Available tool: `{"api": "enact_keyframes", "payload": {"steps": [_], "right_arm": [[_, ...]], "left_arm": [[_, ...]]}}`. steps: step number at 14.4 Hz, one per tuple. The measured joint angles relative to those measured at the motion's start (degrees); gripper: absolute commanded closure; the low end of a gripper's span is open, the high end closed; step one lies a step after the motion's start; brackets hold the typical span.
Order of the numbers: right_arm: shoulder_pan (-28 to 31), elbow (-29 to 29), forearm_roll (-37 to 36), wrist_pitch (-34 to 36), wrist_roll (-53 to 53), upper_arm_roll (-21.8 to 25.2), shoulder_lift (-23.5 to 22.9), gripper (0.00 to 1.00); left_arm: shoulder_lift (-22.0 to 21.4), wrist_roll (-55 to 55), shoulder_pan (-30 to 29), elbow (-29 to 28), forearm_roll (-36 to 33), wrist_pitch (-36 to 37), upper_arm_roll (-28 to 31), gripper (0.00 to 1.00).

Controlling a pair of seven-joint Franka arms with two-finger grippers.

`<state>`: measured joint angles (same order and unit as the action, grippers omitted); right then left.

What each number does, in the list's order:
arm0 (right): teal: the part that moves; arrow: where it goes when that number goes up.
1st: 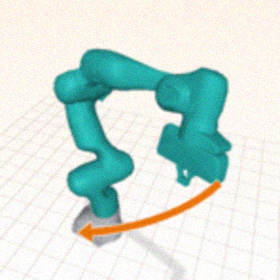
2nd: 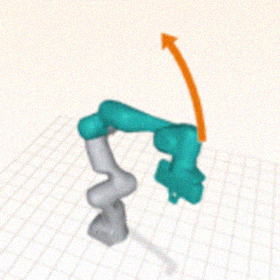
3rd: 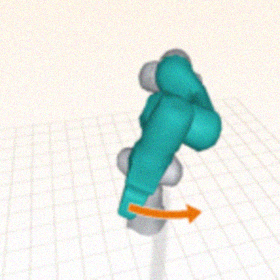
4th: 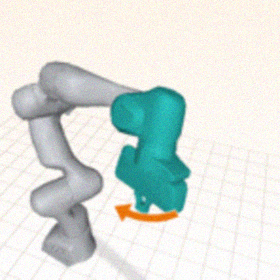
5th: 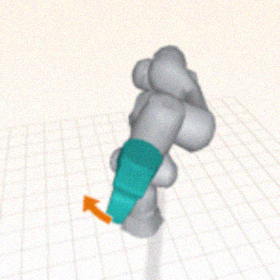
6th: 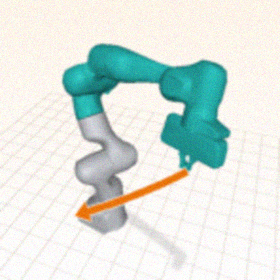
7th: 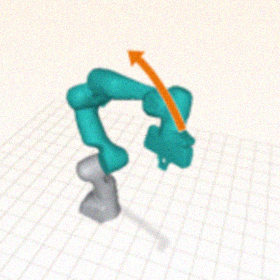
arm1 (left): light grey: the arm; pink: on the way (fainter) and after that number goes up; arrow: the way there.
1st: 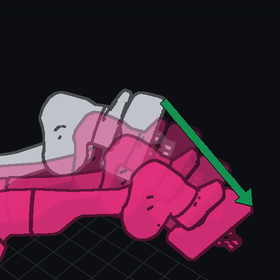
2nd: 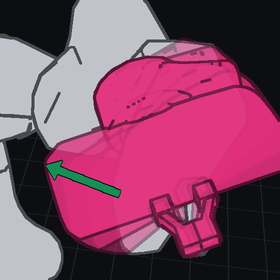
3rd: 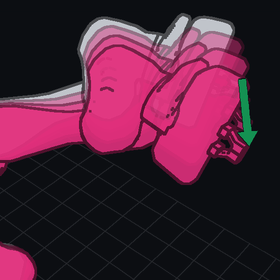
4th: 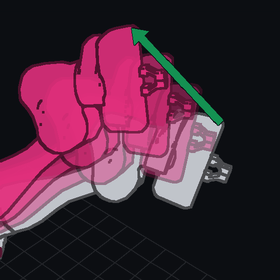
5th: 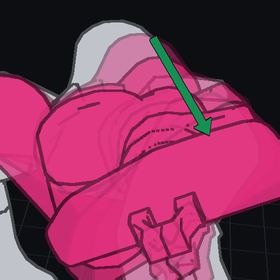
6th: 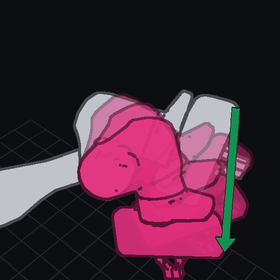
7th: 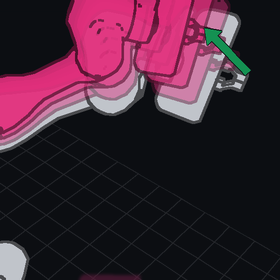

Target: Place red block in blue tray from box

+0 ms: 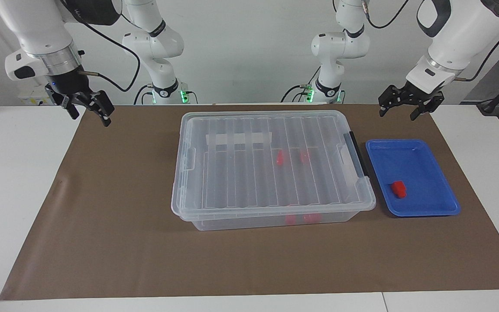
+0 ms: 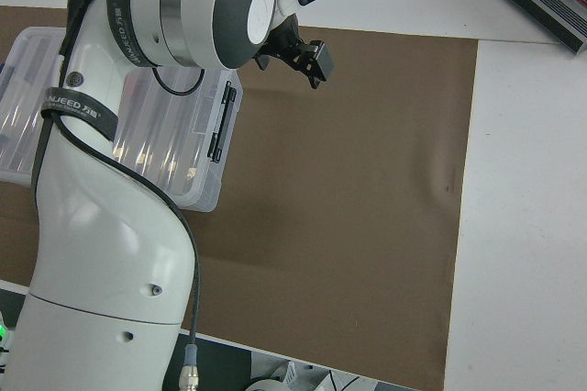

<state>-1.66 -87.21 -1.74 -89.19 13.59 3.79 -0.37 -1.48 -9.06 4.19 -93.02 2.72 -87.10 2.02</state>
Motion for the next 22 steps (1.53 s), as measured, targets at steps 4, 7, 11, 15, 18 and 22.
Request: {"api": "enact_keyframes", "payload": {"steps": [4,7,11,15,18,22], "right_arm": [[-0.1,-0.3,0.0,3.5,-2.3,-0.2,0.0,0.00],[-0.1,-0.6,0.0,3.4,-2.5,-0.2,0.4,0.00],[-0.1,-0.6,0.0,3.2,-2.5,-0.2,0.7,0.00],[-0.1,-0.7,0.1,2.3,-2.5,-0.3,0.7,0.00],[0.4,-0.7,0.1,2.3,-2.5,-1.1,0.7,0.00],[4.6,-0.7,0.1,2.4,-2.5,-5.7,0.7,0.00]], "left_arm": [[0.0,0.0,0.0,0.0,0.0,0.0,0.0,0.00],[0.0,0.0,0.0,0.0,0.0,0.0,0.0,0.00],[0.0,0.0,0.0,0.0,0.0,0.0,0.0,0.00],[0.0,0.0,0.0,0.0,0.0,0.0,0.0,0.00],[0.0,0.0,0.0,0.0,0.0,0.0,0.0,0.00],[0.0,0.0,0.0,0.0,0.0,0.0,0.0,0.00]]}}
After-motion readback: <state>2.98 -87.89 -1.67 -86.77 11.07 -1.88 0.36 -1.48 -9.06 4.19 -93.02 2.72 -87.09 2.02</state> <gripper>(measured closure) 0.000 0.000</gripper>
